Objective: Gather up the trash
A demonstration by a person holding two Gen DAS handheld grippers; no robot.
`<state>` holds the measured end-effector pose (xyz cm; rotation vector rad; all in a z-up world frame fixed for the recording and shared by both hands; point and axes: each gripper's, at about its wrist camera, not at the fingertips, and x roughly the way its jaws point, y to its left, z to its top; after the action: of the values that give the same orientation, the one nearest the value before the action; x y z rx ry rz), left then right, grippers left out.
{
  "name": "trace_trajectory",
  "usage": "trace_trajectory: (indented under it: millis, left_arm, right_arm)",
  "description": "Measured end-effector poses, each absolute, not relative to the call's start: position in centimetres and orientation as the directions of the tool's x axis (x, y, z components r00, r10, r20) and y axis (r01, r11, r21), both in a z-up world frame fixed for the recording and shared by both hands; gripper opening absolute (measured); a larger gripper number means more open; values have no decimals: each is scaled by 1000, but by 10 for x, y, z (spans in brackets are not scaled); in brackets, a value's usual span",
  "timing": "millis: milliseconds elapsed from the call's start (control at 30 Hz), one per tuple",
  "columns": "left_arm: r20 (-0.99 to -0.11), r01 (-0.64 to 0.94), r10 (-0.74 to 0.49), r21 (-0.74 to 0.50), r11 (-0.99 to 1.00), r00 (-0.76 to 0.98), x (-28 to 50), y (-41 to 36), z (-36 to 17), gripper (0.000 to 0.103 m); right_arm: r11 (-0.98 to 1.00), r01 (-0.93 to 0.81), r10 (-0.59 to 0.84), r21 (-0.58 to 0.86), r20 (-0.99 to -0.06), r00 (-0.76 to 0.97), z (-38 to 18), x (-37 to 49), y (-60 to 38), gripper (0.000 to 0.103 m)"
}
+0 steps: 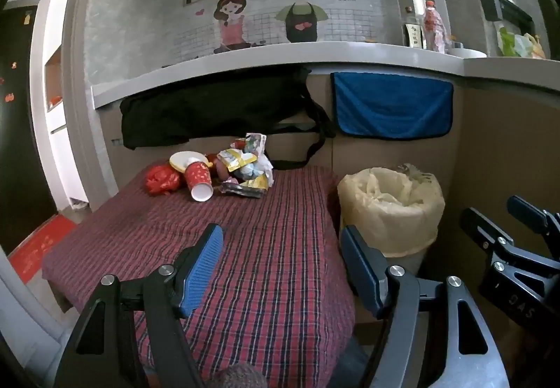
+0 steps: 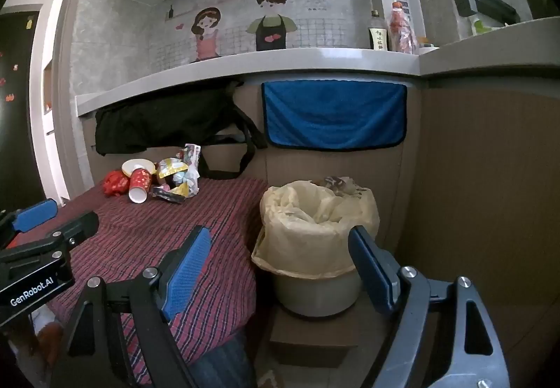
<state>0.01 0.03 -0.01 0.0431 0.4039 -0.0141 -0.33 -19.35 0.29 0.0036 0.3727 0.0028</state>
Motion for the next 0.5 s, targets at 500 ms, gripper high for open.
trace_trajectory:
  millis: [500]
  left_arm:
    - [-382, 22, -1, 51, 998, 924, -1, 0, 0, 70]
  right_arm:
    - [1000, -5, 2, -8, -354, 935, 2, -3, -193, 79]
